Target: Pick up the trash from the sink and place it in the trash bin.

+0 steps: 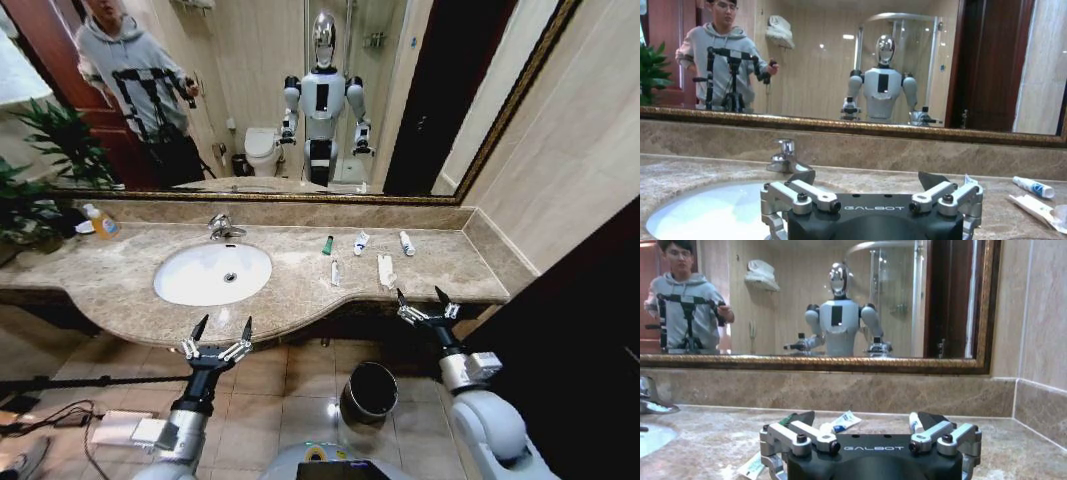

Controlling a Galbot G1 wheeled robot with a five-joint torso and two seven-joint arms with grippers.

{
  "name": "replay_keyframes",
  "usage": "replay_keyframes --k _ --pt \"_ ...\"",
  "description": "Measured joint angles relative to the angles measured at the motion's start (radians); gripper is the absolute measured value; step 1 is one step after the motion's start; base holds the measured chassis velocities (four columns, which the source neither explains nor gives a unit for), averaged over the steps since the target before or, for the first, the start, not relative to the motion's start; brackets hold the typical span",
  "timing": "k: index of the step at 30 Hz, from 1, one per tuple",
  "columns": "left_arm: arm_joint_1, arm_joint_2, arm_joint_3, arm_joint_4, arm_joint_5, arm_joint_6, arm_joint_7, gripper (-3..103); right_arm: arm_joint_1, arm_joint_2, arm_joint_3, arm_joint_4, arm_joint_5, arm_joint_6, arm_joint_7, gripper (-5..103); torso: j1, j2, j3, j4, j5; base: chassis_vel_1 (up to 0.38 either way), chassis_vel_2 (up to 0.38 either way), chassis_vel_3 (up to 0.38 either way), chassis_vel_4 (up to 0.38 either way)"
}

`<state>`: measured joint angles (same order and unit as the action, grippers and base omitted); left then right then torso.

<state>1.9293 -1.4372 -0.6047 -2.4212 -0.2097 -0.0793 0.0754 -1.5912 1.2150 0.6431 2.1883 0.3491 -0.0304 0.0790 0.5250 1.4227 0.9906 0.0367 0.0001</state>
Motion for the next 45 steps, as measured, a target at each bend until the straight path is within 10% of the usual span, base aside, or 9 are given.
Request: replay_keyframes --k 37,45 --pt "0.0 0.0 0.0 0.0 0.0 0.0 0.0 100 0.555 -0.059 -0.312 -0.517 0.101 -0.186 0.086 102 0.0 0.0 0.0 0.0001 -0.0001 0.0 0.0 0.0 0.0" --pt "0.0 0.0 0.0 0.0 0.0 0.0 0.0 100 0.578 -0.05 -0.326 -0.553 0.081 -0.172 0.095 84 0.0 0.0 0.0 0.0001 -0.0001 0.0 0.0 0.0 0.0"
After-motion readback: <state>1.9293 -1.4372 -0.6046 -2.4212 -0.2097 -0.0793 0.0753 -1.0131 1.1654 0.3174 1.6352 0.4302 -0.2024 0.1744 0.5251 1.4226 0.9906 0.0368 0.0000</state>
